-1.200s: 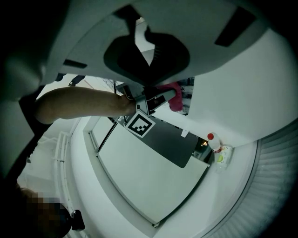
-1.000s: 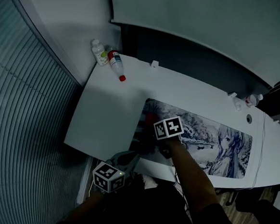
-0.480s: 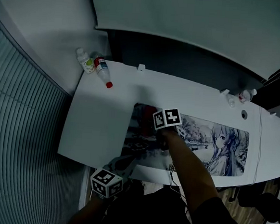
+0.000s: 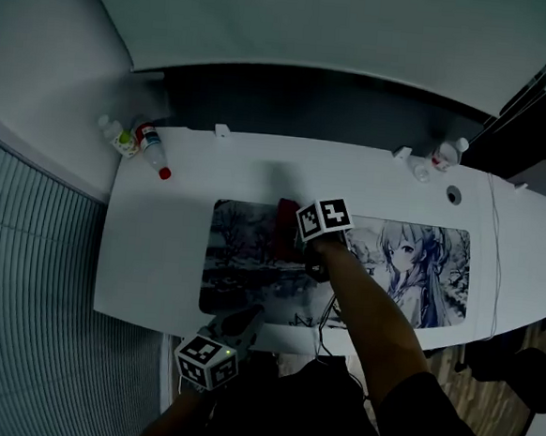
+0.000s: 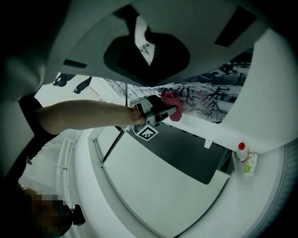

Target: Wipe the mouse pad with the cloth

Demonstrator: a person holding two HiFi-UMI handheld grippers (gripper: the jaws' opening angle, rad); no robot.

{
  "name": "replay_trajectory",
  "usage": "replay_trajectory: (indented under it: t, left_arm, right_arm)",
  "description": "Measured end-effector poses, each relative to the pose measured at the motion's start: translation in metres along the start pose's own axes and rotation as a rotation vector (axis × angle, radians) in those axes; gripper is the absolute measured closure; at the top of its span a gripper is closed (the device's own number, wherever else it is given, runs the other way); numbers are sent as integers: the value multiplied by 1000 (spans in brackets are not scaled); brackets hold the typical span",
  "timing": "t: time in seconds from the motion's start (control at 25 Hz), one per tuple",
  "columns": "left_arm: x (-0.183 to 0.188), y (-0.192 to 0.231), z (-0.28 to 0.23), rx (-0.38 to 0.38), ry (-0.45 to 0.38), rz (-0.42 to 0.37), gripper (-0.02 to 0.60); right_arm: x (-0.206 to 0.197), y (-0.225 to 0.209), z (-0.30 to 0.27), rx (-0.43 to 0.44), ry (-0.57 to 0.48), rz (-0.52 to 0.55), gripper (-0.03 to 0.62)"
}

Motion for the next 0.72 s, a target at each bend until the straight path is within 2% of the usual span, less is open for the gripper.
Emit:
replay_trajectory:
  t: [0.32,0.56,0.72]
  left_arm:
    - [-9,-51,-52,-50,35,-31,575]
    - [-28,-109,-110,-97,88,-64,575]
    - [-36,-137,-138,-118,116,-69,575]
  right_arm:
    - [-2,-81,69,-36,-38,-63,484]
    - [-8,-162,140,-43,-66,-120,484]
    - [-12,-201,174,-50,-77,-138,484]
Point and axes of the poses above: the fingertips, and each gripper's own axes: z backward along the fingers, y to its left, x out of its top, the point moved 3 cm from there along z, backward along the fingers, and after that the axes turned 12 degrees about -y, right-handed, at the moved point
